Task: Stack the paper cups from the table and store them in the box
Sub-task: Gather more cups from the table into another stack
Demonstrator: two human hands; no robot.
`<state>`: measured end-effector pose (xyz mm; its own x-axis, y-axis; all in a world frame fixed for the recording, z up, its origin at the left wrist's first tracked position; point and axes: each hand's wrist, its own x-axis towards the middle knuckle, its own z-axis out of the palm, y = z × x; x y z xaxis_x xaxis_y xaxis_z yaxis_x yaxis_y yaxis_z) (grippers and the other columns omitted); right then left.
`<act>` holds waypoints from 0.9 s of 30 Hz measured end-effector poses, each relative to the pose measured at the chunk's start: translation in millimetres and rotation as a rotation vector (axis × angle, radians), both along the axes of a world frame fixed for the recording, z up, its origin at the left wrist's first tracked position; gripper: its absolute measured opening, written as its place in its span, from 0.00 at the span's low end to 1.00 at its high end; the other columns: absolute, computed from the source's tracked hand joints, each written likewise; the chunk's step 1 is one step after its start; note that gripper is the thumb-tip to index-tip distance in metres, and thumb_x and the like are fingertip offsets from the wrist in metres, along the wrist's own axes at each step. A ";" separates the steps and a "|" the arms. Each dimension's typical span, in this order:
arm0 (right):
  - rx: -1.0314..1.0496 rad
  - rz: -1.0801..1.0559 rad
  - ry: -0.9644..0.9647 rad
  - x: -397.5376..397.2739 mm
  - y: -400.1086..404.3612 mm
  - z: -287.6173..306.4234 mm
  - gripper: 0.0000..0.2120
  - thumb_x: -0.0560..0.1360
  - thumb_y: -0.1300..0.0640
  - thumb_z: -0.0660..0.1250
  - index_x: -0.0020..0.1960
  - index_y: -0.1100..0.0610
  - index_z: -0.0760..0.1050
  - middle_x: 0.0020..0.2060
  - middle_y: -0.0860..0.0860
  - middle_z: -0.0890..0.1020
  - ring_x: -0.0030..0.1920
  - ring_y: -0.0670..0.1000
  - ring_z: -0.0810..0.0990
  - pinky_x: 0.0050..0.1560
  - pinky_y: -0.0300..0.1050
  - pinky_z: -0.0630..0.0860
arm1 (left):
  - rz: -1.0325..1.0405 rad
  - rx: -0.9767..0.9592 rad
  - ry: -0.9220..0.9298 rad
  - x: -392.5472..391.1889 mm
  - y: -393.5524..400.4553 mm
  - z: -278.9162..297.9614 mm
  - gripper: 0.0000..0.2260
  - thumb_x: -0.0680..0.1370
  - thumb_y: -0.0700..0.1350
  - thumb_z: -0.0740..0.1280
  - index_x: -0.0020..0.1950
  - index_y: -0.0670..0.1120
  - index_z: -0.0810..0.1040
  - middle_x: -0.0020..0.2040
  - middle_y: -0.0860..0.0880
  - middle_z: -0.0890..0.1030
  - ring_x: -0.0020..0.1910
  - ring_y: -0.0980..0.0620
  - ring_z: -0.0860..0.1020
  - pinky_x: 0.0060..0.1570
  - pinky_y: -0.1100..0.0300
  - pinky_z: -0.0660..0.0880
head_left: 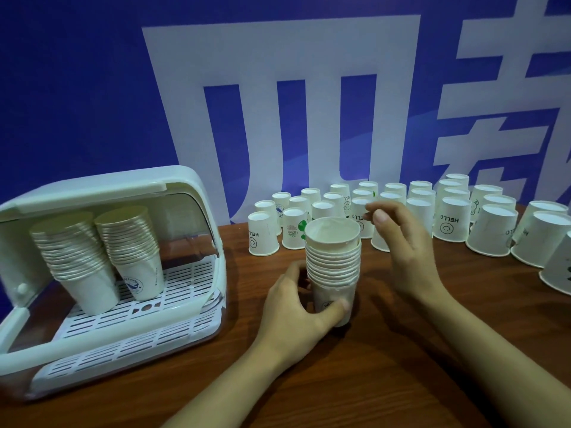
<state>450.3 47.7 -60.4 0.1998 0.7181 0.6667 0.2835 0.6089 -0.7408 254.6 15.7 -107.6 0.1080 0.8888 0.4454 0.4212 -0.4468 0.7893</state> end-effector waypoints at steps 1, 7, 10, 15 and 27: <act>-0.041 -0.133 -0.073 7.9 12.5 -6.3 0.17 0.75 0.41 0.63 0.58 0.48 0.78 0.55 0.46 0.82 0.58 0.49 0.79 0.58 0.50 0.75 | 0.002 -0.001 -0.001 0.3 -0.7 0.6 0.26 0.65 0.61 0.77 0.60 0.58 0.78 0.55 0.59 0.85 0.52 0.60 0.82 0.51 0.62 0.79; -0.379 -0.516 -0.655 45.8 70.6 -28.5 0.35 0.76 0.52 0.68 0.80 0.49 0.58 0.81 0.51 0.57 0.80 0.58 0.56 0.74 0.65 0.59 | 0.003 -0.015 -0.016 -0.1 1.1 0.0 0.23 0.64 0.61 0.77 0.57 0.59 0.78 0.52 0.58 0.85 0.50 0.59 0.83 0.49 0.63 0.79; -0.417 -0.526 -0.798 44.4 73.0 -31.4 0.40 0.77 0.52 0.67 0.82 0.48 0.49 0.82 0.50 0.54 0.81 0.58 0.52 0.73 0.64 0.58 | 0.001 -0.013 -0.018 -0.6 2.7 0.4 0.23 0.64 0.61 0.77 0.56 0.59 0.78 0.52 0.59 0.85 0.49 0.59 0.83 0.48 0.63 0.79; -0.377 -0.703 -0.814 44.6 70.6 -26.8 0.39 0.71 0.50 0.73 0.78 0.51 0.61 0.65 0.56 0.69 0.65 0.61 0.67 0.63 0.59 0.66 | 0.000 -0.021 0.007 -1.4 3.0 -0.5 0.23 0.64 0.61 0.78 0.57 0.60 0.77 0.52 0.57 0.85 0.49 0.60 0.82 0.48 0.62 0.79; -0.141 -0.363 -0.034 35.4 31.5 8.8 0.28 0.67 0.43 0.80 0.60 0.48 0.70 0.57 0.48 0.78 0.56 0.49 0.77 0.56 0.48 0.77 | 0.049 0.081 0.054 -3.5 -0.9 -1.8 0.41 0.66 0.65 0.77 0.75 0.61 0.64 0.71 0.60 0.73 0.68 0.61 0.74 0.68 0.58 0.74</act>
